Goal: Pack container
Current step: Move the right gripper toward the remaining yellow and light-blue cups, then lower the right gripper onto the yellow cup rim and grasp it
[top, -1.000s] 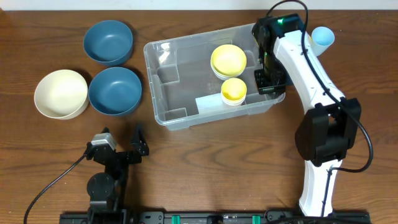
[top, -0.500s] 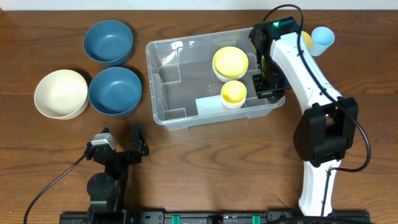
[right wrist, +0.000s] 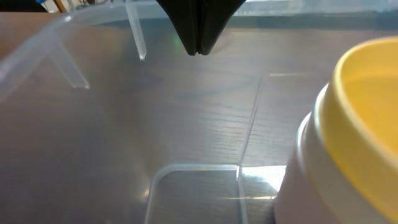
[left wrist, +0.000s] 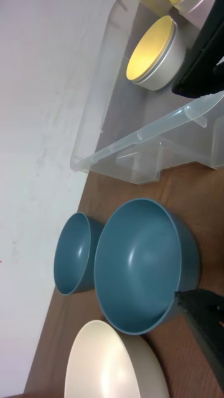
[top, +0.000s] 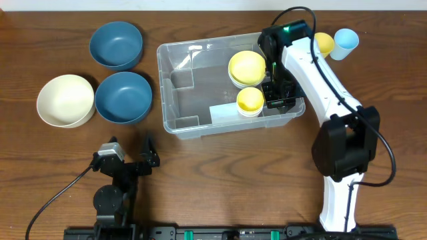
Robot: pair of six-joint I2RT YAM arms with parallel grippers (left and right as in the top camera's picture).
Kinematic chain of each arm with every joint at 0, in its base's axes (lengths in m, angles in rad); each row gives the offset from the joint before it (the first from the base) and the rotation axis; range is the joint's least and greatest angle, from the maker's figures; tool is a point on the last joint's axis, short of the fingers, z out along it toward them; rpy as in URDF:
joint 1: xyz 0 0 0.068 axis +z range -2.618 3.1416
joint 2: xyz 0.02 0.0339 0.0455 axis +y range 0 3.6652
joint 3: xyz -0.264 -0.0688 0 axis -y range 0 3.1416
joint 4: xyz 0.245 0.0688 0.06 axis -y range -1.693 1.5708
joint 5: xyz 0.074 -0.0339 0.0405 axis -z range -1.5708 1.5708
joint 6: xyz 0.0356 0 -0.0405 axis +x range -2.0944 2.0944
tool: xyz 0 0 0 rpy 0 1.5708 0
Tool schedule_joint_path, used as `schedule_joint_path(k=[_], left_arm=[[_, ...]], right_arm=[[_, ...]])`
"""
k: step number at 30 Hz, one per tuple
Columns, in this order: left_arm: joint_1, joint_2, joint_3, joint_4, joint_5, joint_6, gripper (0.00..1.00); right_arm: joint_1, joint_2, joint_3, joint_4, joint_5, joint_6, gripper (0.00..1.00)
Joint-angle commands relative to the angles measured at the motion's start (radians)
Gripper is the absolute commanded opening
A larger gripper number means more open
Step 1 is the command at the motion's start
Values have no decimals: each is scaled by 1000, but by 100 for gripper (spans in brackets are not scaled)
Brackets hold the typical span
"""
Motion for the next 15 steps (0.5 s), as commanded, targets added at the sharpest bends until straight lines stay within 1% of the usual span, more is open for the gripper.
schedule_joint_path(k=[1, 6, 10, 15], left_arm=[[2, -6, -18, -37, -12, 16, 98], [2, -6, -18, -37, -12, 16, 98], [2, -6, -18, -37, -12, 16, 98], [2, -6, -18, -37, -12, 16, 98]], right_arm=[[6, -93, -22, -8, -19, 19, 2], [1, -155, -119, -8, -17, 27, 1], [1, -165, -204, -8, 0, 50, 1], [2, -165, -235, 19, 0, 52, 1]])
